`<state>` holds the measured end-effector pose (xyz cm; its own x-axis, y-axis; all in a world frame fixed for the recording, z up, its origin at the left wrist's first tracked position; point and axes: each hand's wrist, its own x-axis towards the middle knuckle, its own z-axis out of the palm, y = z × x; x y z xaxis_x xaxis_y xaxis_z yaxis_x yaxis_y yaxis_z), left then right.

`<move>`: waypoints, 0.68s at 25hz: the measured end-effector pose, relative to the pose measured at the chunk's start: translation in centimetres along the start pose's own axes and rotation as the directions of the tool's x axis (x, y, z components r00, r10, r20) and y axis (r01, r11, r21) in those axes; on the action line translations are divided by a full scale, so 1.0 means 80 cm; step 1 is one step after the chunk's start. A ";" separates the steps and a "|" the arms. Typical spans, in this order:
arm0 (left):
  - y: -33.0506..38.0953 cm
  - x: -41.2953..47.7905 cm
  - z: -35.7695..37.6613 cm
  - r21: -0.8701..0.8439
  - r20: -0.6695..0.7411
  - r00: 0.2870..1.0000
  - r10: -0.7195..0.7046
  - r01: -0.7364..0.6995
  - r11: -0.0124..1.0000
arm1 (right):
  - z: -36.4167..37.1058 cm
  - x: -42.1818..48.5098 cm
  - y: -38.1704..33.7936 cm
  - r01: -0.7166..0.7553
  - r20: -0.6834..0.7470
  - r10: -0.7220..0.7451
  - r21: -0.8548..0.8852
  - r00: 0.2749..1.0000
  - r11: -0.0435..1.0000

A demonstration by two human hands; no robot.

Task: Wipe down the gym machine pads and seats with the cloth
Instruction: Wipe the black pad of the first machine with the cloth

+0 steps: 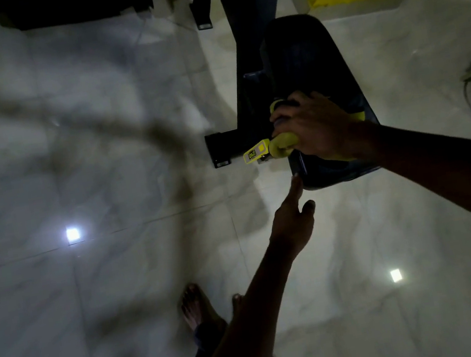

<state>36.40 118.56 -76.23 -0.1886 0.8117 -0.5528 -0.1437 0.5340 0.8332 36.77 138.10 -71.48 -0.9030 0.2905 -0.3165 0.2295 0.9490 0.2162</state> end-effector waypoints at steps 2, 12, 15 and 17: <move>0.006 0.001 -0.004 0.023 0.009 1.000 -0.024 0.023 0.999 | -0.003 0.015 -0.006 -0.079 0.015 0.079 -0.016 0.997 0.997; 0.046 0.029 0.002 -0.003 -0.328 0.945 0.016 -0.018 1.000 | -0.012 0.081 0.034 -0.132 -0.003 0.132 -0.050 0.991 0.990; 0.063 0.053 0.000 0.027 -0.316 0.947 0.057 -0.051 0.998 | -0.013 0.084 0.043 -0.065 0.058 0.067 -0.035 0.996 0.997; 0.068 0.066 0.000 0.030 -0.322 0.946 0.032 -0.023 0.999 | -0.005 0.075 0.054 0.046 0.059 -0.046 -0.003 0.997 0.999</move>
<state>34.65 125.78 -74.62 -0.4961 0.7087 -0.5016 -0.1102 0.5217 0.8460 32.22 143.89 -72.08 -0.8896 0.2531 -0.3802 0.1863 0.9611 0.2038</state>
